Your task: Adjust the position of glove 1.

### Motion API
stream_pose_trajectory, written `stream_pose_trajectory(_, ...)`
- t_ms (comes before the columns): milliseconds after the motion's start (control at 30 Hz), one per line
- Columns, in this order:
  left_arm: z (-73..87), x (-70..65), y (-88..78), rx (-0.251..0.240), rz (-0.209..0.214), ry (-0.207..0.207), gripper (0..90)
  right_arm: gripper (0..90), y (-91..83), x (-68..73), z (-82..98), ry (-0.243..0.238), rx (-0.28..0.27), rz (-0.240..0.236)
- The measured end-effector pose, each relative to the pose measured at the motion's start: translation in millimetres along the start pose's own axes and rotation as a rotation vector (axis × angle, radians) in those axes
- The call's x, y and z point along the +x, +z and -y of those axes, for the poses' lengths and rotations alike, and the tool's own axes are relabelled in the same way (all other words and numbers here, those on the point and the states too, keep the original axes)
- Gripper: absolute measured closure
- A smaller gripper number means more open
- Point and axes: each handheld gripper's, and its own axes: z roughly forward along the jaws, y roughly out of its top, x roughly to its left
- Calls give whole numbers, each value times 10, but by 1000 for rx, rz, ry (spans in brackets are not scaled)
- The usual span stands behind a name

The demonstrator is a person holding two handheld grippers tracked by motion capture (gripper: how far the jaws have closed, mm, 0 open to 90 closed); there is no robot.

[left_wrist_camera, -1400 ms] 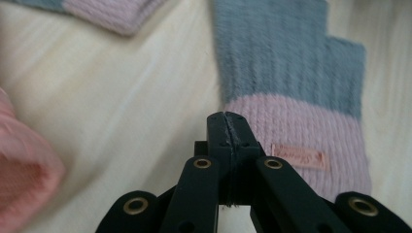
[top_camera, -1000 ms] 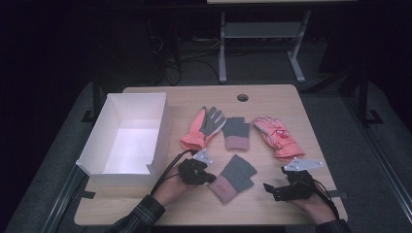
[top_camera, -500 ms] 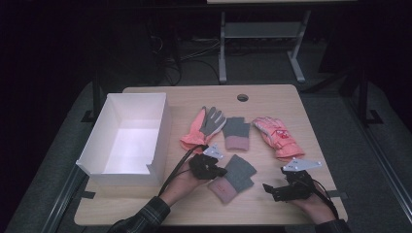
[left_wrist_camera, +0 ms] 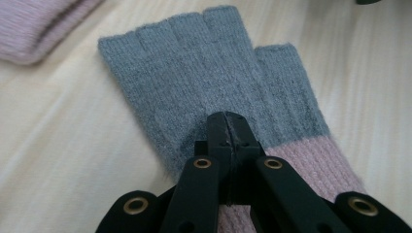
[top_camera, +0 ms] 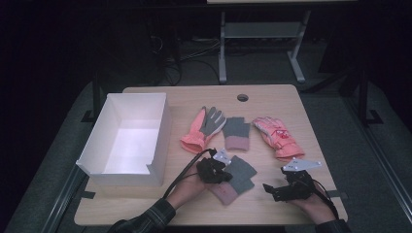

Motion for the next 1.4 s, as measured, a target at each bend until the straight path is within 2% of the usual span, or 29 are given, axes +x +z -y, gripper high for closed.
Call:
stream_pose_trajectory(200, -22, -137, 43, 7, 31, 22, 897, 67, 4, 3, 0, 0, 1, -2)
stream_pose_trajectory(567, 0, -228, 63, -12, 49, 36, 896, 66, 10, 4, 2, -1, 3, -4)
stream_pose_trajectory(667, 6, -213, 48, -24, 60, 23, 849, 67, 12, 5, 2, -1, 4, -4)
stream_pose_trajectory(767, 4, -206, 22, -32, 60, 27, 787, 66, 9, 2, 1, 1, 6, -4)
stream_pose_trajectory(933, -43, -133, -49, -39, 20, 31, 643, 67, 9, -2, 3, -3, 5, -5)
stream_pose_trajectory(1067, -103, -19, -97, -49, -3, 9, 574, 67, 14, 2, 1, -2, 6, -4)
stream_pose_trajectory(1267, -227, 145, -154, -53, -55, -24, 404, 67, 16, 10, 1, 3, 9, -4)
stream_pose_trajectory(1400, -321, 236, -178, -57, -63, -42, 347, 66, 15, 11, 2, 3, 6, -3)
